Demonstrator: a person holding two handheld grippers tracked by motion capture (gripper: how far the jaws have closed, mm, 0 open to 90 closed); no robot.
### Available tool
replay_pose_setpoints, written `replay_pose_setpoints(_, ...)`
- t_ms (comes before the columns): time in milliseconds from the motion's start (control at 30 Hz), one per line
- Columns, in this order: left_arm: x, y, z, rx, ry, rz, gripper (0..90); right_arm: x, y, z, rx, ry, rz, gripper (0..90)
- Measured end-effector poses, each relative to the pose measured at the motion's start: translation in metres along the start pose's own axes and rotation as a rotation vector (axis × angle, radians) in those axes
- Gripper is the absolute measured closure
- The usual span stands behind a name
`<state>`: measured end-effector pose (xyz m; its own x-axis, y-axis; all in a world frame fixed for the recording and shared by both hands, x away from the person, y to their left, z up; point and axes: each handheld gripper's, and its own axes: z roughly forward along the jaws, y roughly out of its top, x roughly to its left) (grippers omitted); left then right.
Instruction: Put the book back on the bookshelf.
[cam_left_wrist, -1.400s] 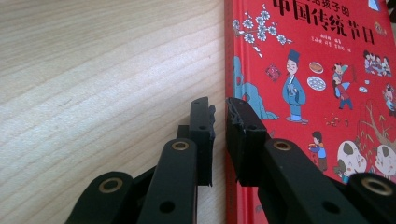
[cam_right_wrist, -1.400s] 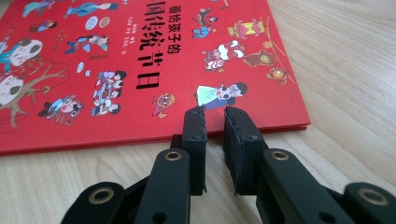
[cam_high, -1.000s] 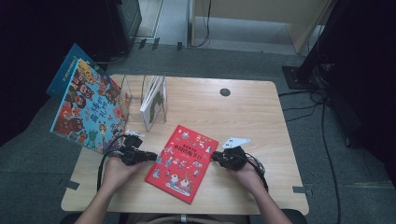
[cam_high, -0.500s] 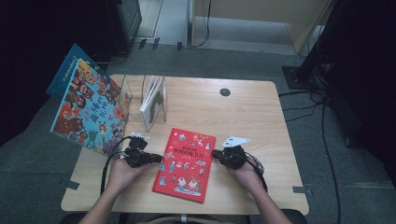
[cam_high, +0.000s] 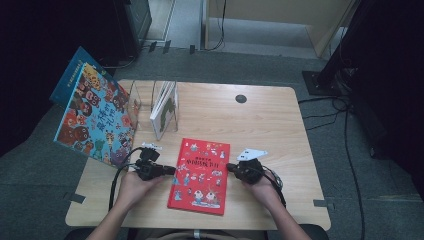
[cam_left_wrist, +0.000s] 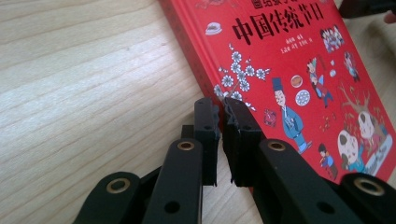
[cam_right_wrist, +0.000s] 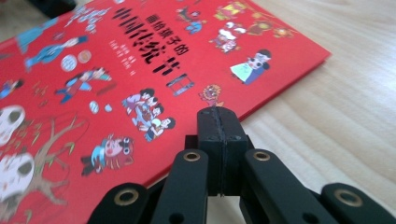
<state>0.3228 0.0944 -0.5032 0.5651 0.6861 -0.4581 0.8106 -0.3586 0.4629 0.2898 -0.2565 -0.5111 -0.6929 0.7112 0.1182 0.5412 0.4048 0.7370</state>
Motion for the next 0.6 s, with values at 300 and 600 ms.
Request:
replay_pose_setpoints(300,0.001,0.005,0.003,-0.001,-0.009,-0.011,84.4,-0.006,0.003,0.004,-0.012,-0.020,0.011,90.0)
replay_pose_setpoints(600,0.002,0.016,0.007,-0.016,-0.018,-0.019,84.4,-0.017,0.008,0.008,-0.019,-0.036,0.018,90.0)
